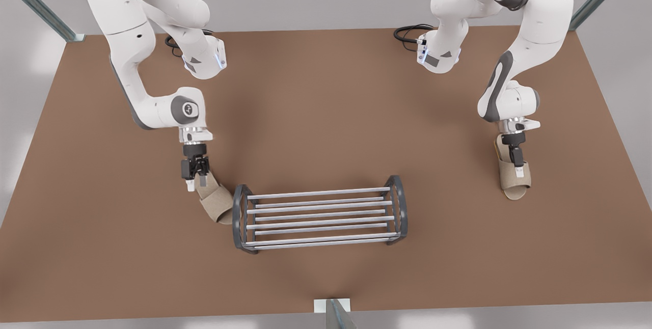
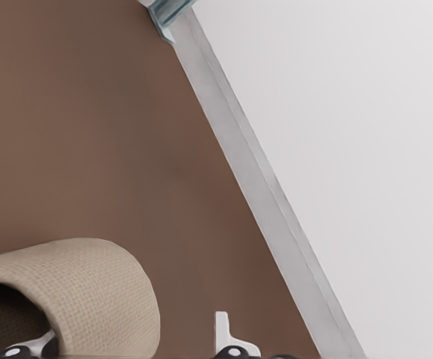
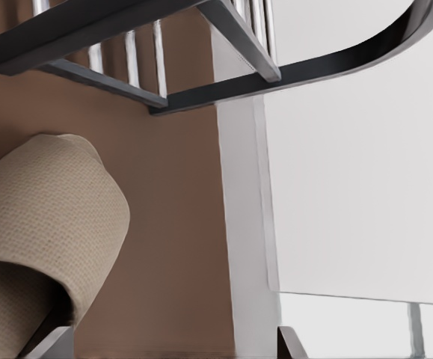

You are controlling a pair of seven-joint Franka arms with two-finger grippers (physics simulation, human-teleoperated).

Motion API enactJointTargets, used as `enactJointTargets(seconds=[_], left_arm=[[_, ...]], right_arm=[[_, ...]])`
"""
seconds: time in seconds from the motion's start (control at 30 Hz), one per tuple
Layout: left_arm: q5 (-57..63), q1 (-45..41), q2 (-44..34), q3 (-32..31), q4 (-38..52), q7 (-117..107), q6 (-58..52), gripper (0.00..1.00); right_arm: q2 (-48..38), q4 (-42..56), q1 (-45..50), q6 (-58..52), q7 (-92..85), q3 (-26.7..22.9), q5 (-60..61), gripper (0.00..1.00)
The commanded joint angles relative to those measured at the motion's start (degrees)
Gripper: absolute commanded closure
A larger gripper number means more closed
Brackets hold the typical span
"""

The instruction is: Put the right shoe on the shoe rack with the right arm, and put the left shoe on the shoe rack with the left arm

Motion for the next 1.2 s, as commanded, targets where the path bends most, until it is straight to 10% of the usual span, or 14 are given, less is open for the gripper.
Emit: enactJointTargets(seconds=[0.0, 0.9, 1.17], left_arm=[[-2.4, 0.0, 0.1, 0.0, 0.1, -1.7, 0.1, 0.10], [-2.7, 1.1, 2.1, -0.3, 1.6, -2.5, 1.0, 0.41], [-2.7, 1.1, 2.1, -0.4, 2.2, -2.5, 1.8, 0.47]], right_arm=[[1.4, -0.1, -0.5, -0.3, 0.1, -1.5, -24.7, 0.00], [11.2, 9.3, 6.0, -5.4, -3.8, -1.2, -16.1, 0.00], [14.1, 10.7, 6.8, -7.6, -3.5, -1.7, -16.5, 0.28]])
